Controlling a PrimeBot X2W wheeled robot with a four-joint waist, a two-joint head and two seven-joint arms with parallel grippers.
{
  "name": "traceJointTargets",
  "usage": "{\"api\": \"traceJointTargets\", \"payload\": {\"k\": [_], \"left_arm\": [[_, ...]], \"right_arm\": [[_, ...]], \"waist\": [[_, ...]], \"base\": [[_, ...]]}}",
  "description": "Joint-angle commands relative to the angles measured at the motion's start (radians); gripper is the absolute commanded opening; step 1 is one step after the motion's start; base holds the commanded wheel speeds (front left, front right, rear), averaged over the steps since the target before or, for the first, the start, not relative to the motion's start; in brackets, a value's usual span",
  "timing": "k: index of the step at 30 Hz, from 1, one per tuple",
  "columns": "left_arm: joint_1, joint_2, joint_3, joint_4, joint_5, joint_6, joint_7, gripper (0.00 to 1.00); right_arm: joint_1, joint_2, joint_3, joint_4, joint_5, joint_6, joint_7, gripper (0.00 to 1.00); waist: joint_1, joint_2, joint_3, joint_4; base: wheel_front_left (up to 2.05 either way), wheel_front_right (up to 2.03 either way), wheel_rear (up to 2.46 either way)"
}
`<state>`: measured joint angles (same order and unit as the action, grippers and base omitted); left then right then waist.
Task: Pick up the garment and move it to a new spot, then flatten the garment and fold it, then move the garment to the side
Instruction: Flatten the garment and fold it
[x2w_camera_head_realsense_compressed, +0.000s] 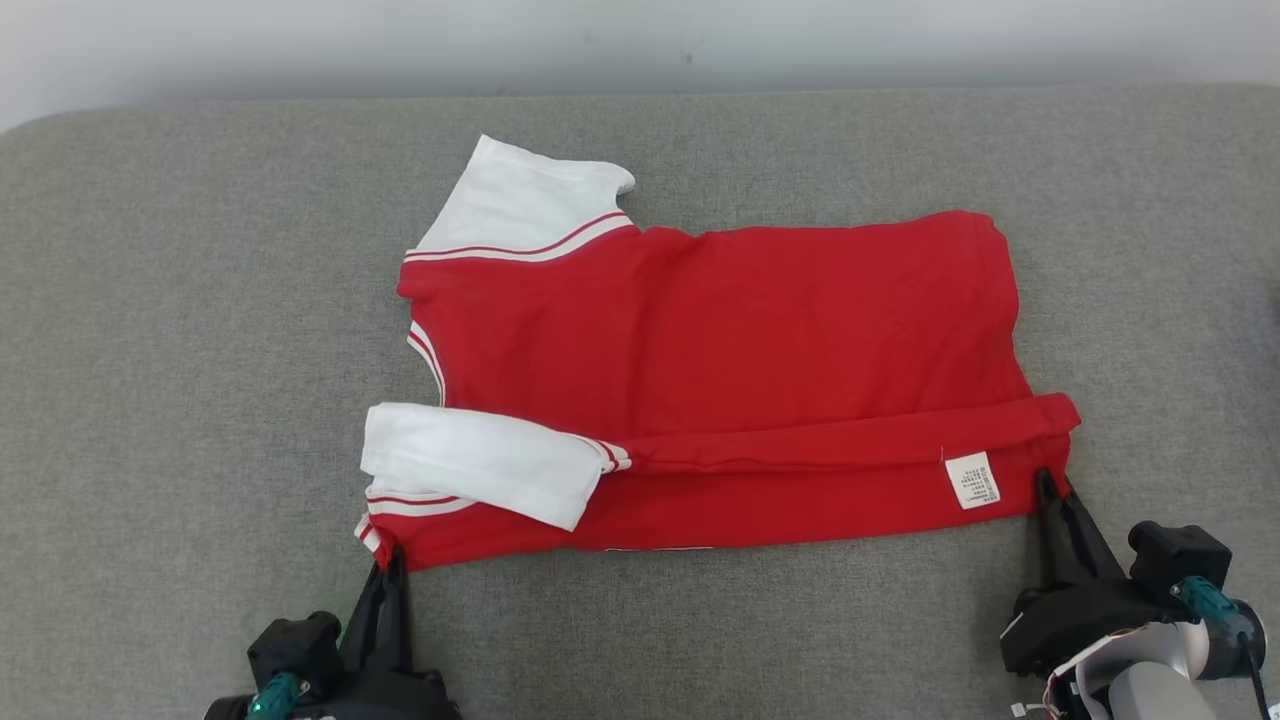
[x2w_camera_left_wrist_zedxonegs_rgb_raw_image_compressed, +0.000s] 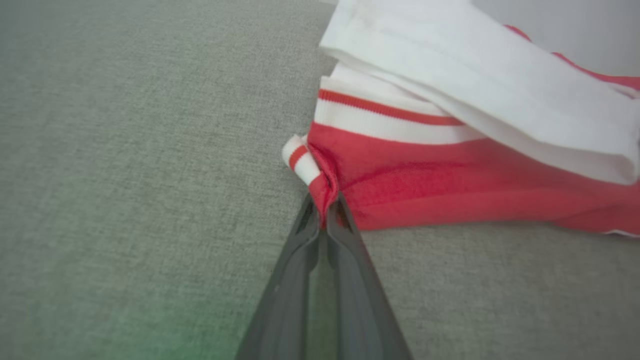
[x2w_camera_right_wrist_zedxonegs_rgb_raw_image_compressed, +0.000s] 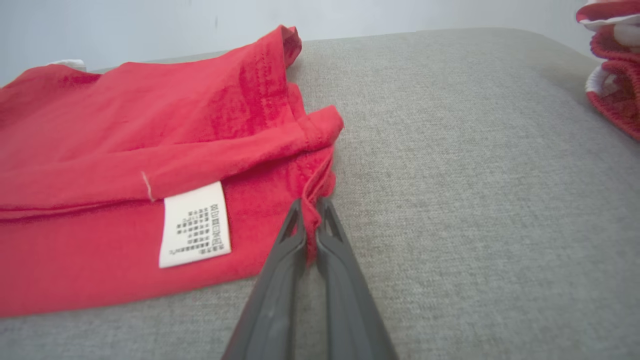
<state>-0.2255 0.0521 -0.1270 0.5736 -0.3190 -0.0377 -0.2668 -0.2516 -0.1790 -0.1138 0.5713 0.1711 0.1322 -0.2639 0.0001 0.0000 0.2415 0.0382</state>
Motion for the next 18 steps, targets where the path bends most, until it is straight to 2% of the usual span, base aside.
{"api": "traceJointTargets", "payload": {"k": [1, 10, 18], "left_arm": [[-0.002, -0.003, -0.005, -0.001, -0.009, -0.008, 0.004, 0.0], [0.033, -0.001, 0.077, -0.147, 0.059, -0.031, 0.001, 0.0], [0.123, 0.0, 0.133, -0.139, 0.089, -0.054, 0.001, 0.0]], "right_arm": [[-0.009, -0.001, -0.004, -0.003, 0.005, -0.002, 0.0, 0.0], [-0.019, 0.006, -0.025, -0.015, 0.023, -0.002, 0.0, 0.0], [0.018, 0.017, -0.024, 0.041, 0.015, -0.002, 0.0, 0.0]], "waist": [[-0.0001, 0.0, -0.005, 0.001], [-0.0001, 0.0, -0.116, -0.002], [-0.0001, 0.0, -0.264, -0.017]], "base": [[0.0, 0.0, 0.0], [0.0, 0.0, 0.0], [0.0, 0.0, 0.0]]}}
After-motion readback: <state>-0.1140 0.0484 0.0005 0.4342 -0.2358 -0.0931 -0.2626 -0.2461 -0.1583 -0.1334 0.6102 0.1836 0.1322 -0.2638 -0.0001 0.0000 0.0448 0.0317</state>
